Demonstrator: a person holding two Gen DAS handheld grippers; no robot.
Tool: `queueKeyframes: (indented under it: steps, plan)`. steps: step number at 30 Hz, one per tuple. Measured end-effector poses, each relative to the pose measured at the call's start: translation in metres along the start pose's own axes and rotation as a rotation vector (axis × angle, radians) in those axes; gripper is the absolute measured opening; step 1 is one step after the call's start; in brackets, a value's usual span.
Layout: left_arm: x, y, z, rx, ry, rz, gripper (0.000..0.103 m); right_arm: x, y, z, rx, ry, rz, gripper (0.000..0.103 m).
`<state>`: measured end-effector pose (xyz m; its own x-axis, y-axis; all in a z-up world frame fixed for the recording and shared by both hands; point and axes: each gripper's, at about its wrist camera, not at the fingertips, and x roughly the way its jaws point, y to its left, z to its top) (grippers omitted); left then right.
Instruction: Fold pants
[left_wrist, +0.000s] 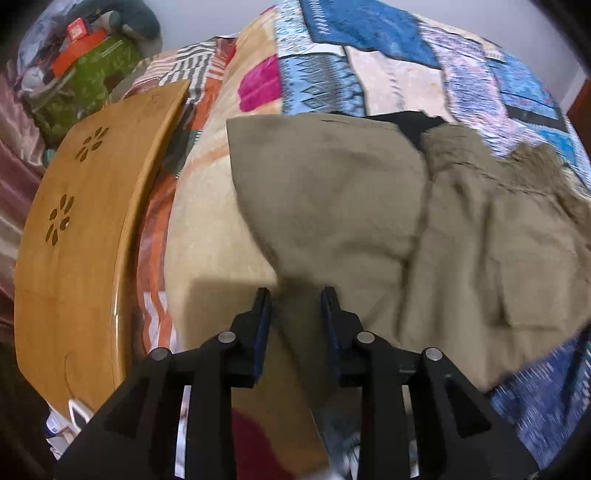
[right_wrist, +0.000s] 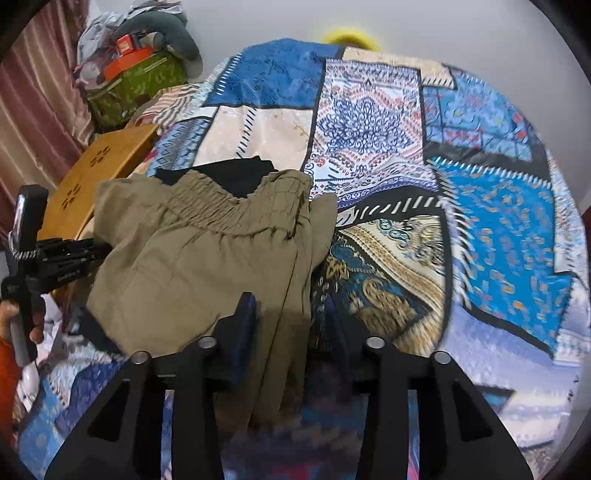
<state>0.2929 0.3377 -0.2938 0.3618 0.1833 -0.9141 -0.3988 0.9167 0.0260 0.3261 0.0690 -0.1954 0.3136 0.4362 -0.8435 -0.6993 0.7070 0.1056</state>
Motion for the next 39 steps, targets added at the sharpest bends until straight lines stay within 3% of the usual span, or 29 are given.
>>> queueKeyframes:
  steps: [7,13,17,23,26,29,31,33,37,39]
  plan:
    - [-0.102,-0.02,-0.02,0.038,-0.168,-0.046,0.028,-0.079,0.019,-0.015,0.005,-0.168,0.021,0.037]
    - [-0.226,-0.041,-0.049,0.076,-0.425,-0.077,0.028,-0.175,0.052,-0.033,-0.016,-0.406,0.044,0.036]
    - [-0.301,-0.056,-0.081,0.103,-0.599,-0.081,0.028,-0.237,0.076,-0.051,-0.034,-0.553,0.072,0.036]
    - [-0.388,-0.068,-0.141,0.129,-0.823,-0.093,0.03,-0.309,0.113,-0.092,-0.094,-0.751,0.03,0.037]
    - [-0.415,-0.068,-0.168,0.103,-0.899,-0.094,0.039,-0.329,0.129,-0.112,-0.111,-0.817,0.025,0.037]
    - [-0.429,-0.067,-0.187,0.089,-0.948,-0.094,0.056,-0.34,0.14,-0.127,-0.105,-0.865,0.019,0.048]
    - [-0.434,-0.066,-0.198,0.081,-0.976,-0.088,0.076,-0.344,0.146,-0.135,-0.092,-0.89,0.014,0.069]
    - [-0.437,-0.064,-0.207,0.062,-0.992,-0.095,0.086,-0.346,0.149,-0.14,-0.075,-0.913,-0.012,0.086]
    - [-0.438,-0.065,-0.215,0.064,-1.003,-0.082,0.096,-0.347,0.151,-0.144,-0.055,-0.93,-0.053,0.103]
    - [-0.437,-0.065,-0.217,0.066,-1.006,-0.081,0.1,-0.348,0.152,-0.145,-0.047,-0.931,-0.061,0.103]
